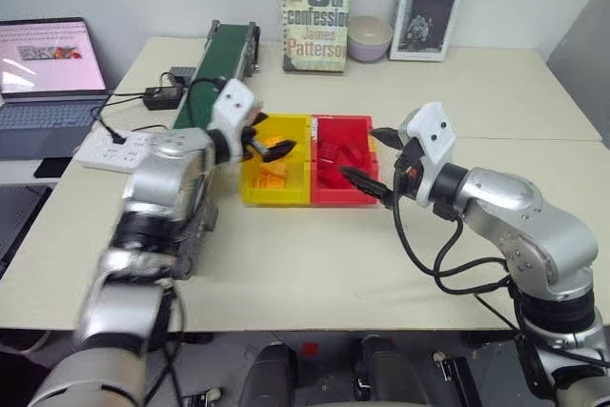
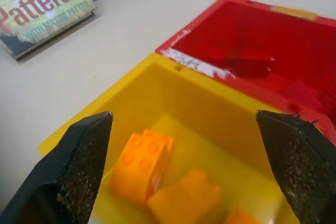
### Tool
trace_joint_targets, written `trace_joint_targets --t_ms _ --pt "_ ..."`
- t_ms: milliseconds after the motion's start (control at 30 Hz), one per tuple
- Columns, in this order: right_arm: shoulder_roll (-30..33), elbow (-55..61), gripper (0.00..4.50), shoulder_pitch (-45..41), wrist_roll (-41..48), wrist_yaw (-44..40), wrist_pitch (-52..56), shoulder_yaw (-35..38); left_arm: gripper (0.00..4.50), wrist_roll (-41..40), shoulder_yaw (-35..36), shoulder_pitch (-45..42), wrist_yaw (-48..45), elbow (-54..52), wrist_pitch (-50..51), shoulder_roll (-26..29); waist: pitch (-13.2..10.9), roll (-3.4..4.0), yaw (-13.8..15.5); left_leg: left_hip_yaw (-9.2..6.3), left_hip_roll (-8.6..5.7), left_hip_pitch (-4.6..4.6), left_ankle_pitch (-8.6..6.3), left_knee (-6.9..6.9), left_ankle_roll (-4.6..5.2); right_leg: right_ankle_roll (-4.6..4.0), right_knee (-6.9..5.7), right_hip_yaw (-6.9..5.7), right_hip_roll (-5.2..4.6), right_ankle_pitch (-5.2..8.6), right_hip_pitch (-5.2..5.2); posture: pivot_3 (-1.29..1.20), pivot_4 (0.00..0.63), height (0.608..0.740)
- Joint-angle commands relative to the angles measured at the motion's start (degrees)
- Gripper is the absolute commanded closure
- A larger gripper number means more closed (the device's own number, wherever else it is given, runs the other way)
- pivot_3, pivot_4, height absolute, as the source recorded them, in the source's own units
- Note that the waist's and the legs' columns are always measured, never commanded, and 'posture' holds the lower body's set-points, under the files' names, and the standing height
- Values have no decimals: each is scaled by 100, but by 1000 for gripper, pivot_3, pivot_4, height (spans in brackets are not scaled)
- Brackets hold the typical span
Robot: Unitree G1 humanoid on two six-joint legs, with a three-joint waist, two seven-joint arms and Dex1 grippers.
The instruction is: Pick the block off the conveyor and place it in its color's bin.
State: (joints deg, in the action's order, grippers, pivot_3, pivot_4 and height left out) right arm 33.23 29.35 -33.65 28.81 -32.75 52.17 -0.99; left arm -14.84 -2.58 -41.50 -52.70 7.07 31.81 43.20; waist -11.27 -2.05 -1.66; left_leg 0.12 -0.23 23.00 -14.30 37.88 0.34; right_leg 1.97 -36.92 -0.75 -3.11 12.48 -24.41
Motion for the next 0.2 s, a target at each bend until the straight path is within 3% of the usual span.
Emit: trace_joint_targets --t_ms 33,200 --pt "387 -228 0 -177 420 -933 -256 201 3 -551 433 259 -625 -1015 599 656 0 1 7 -4 1 0 0 -3 0 -1 2 -1 0 1 1 0 150 740" --pt "718 -648 0 -259 626 -1657 -388 210 3 -906 750 679 -1002 -1515 1050 1334 -1 1 35 -16 1 0 0 3 0 15 2 -7 2 16 9 0 150 740"
